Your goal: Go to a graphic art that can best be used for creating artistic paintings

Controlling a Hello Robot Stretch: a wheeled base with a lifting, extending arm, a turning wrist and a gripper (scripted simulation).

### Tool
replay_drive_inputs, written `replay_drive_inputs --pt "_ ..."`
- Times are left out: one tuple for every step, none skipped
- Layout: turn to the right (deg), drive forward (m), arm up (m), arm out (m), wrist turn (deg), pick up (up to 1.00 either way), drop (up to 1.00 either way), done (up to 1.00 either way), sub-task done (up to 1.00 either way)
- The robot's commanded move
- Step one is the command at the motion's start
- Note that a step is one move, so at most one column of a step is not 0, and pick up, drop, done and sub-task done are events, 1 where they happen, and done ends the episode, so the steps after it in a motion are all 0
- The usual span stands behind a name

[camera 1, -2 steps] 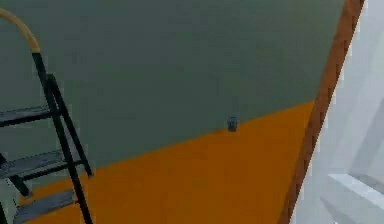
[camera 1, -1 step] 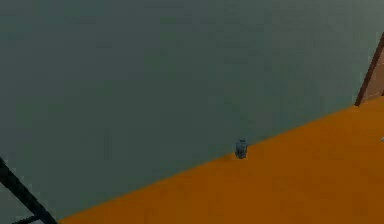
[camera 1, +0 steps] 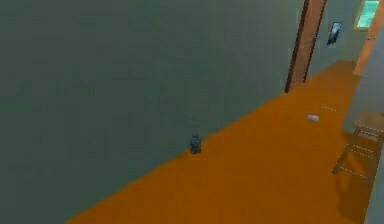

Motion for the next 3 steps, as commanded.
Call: replay_drive_inputs --pt "0.0 0.25 0.0 0.0 0.0 0.0 0.0 0.0 0.0" --pt "-36.0 0.0 0.0 0.0 0.0 0.0 0.0 0.0 0.0" --pt "-3.0 0.0 0.0 0.0 0.0 0.0 0.0 0.0 0.0"
